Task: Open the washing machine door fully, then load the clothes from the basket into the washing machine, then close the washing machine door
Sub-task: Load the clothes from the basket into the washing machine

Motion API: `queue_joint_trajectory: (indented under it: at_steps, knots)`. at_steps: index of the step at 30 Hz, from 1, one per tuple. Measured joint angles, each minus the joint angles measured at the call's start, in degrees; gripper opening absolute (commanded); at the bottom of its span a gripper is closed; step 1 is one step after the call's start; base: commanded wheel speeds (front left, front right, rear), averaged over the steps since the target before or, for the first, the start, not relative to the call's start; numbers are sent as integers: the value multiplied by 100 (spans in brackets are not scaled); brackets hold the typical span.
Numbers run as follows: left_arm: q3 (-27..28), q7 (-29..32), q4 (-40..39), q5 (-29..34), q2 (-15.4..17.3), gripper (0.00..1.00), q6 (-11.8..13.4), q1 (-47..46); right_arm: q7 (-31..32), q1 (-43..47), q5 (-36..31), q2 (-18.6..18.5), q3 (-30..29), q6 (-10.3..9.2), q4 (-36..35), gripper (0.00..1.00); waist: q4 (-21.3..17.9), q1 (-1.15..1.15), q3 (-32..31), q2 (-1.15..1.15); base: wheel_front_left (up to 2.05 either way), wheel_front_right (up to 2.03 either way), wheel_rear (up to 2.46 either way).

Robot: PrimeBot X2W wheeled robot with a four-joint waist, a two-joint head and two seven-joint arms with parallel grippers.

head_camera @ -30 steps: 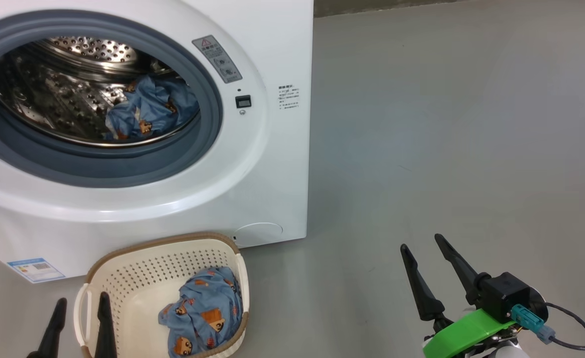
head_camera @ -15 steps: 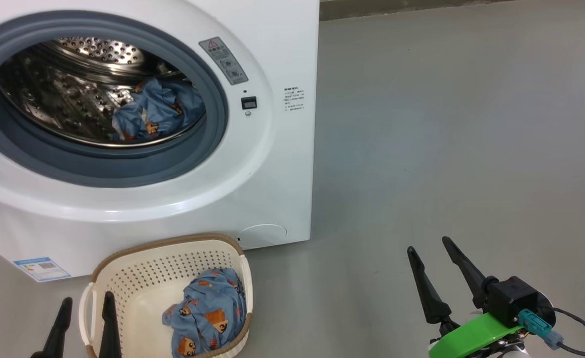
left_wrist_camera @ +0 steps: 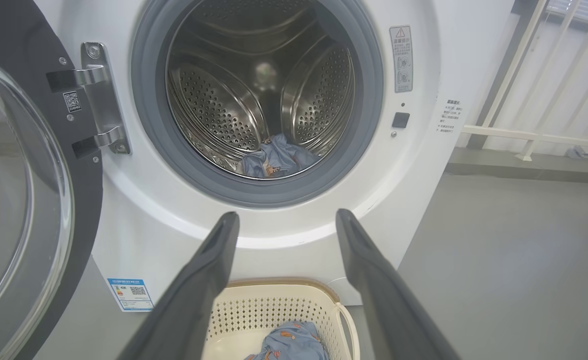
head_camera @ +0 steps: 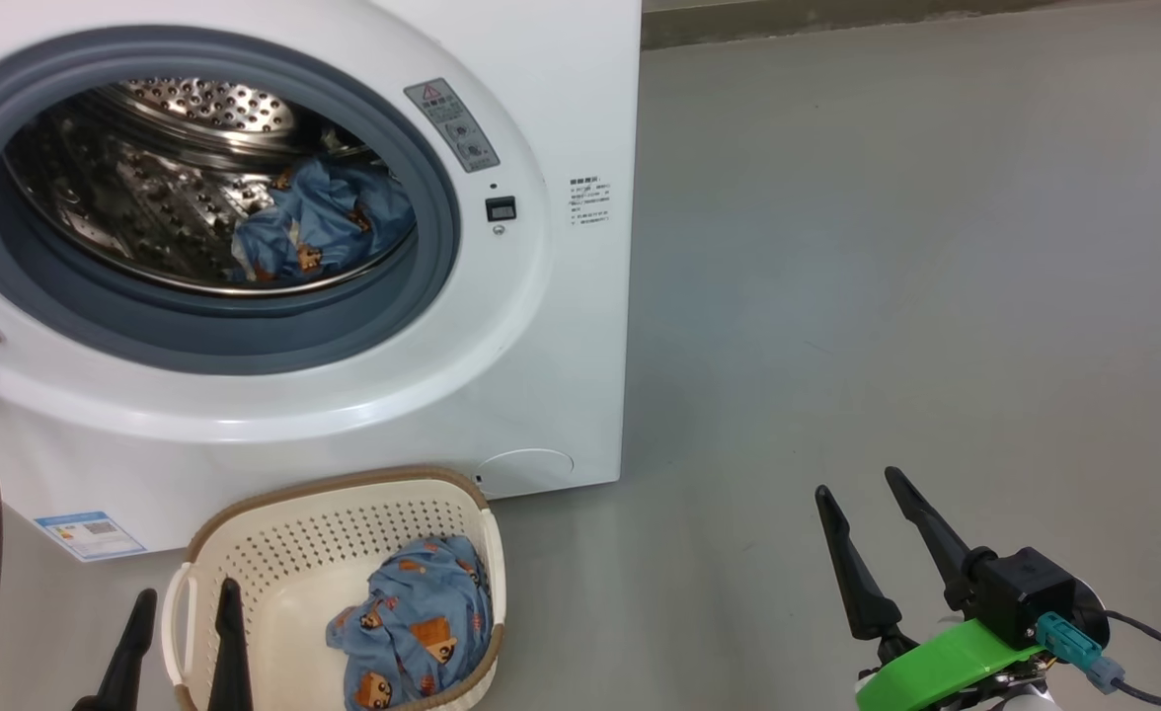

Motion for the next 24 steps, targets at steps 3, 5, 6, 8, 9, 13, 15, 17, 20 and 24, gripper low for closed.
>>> queue_joint_trajectory:
  at_steps: [3,5,6,8,9,13,15,17,20,24]
  knots:
    - [-1,0,0,-9,0,100,0,0,0,2,0,0,0,0,0,100,-1,0,15,0,0,0,0]
    - [-2,0,0,-11,0,100,0,0,0,4,1,0,-1,0,3,100,2,0,31,0,0,0,0]
    - [-2,0,0,-18,0,100,0,0,0,4,1,0,-1,0,3,100,3,0,40,0,0,0,0]
    - [-2,0,0,-56,0,100,0,1,0,4,2,1,0,0,1,100,3,0,72,0,0,0,0]
    - [-5,0,2,-77,1,100,-1,1,0,4,2,1,0,0,3,100,3,0,98,0,0,0,0]
    - [-44,0,92,-152,1,100,-54,-8,0,3,15,1,45,0,54,100,11,0,248,0,0,0,0]
    - [-43,0,207,-191,1,100,-110,-23,0,2,42,2,81,0,79,100,12,0,348,0,0,0,0]
    - [-37,1,354,-246,1,100,-171,-52,0,0,59,3,107,0,93,100,7,0,463,0,0,0,0]
    - [-26,4,584,-289,1,100,-277,-226,0,-16,59,4,129,0,97,100,-10,0,658,0,0,0,0]
    - [-25,5,996,-366,-1,100,-461,-605,0,-60,62,5,179,0,97,100,-50,1,952,0,0,0,0]
